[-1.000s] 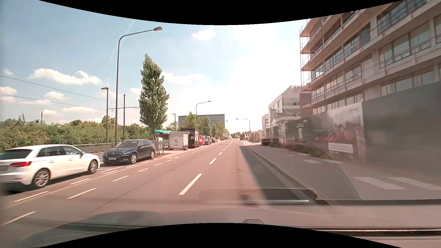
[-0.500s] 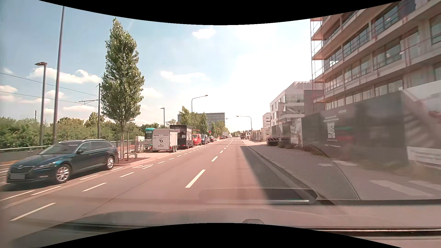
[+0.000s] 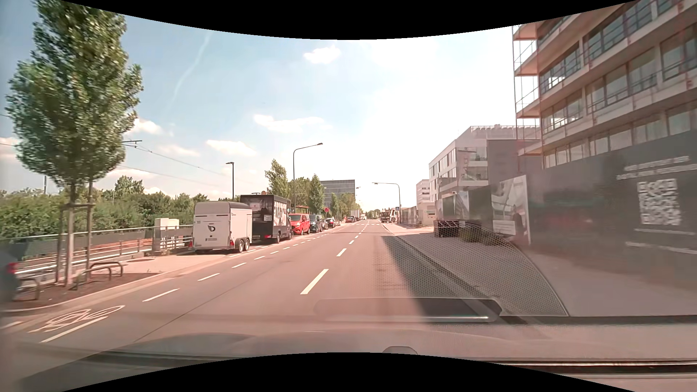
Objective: Follow the waypoints while adhering to traffic rules and regulations
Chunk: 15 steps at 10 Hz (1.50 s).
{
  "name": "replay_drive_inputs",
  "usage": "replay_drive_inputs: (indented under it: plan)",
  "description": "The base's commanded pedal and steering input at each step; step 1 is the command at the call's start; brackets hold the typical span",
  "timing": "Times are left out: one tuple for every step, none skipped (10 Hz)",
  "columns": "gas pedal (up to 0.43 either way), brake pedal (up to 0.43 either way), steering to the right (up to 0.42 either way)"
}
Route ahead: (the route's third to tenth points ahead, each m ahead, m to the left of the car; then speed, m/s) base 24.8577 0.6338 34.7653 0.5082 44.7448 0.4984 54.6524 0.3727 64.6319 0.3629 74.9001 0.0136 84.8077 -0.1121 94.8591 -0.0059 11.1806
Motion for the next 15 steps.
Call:
replay_drive_inputs:
  plan:
    - [0.008, 0.000, -0.004]
    - [0.000, 0.000, -0.004]
    - [0.000, 0.000, -0.004]
    - [0.000, 0.000, -0.004]
    - [0.000, 0.000, -0.004]
    - [0.000, 0.000, -0.004]
    - [0.000, 0.000, -0.003]
    - [0.000, 0.000, -0.002]
    - [0.000, 0.000, -0.002]
    - [0.000, 0.000, -0.002]
    - [0.000, 0.000, -0.002]
    - [0.000, 0.000, -0.002]
    - [0.000, 0.000, -0.002]
    - [0.000, 0.000, -0.002]
    - [0.000, 0.000, -0.002]
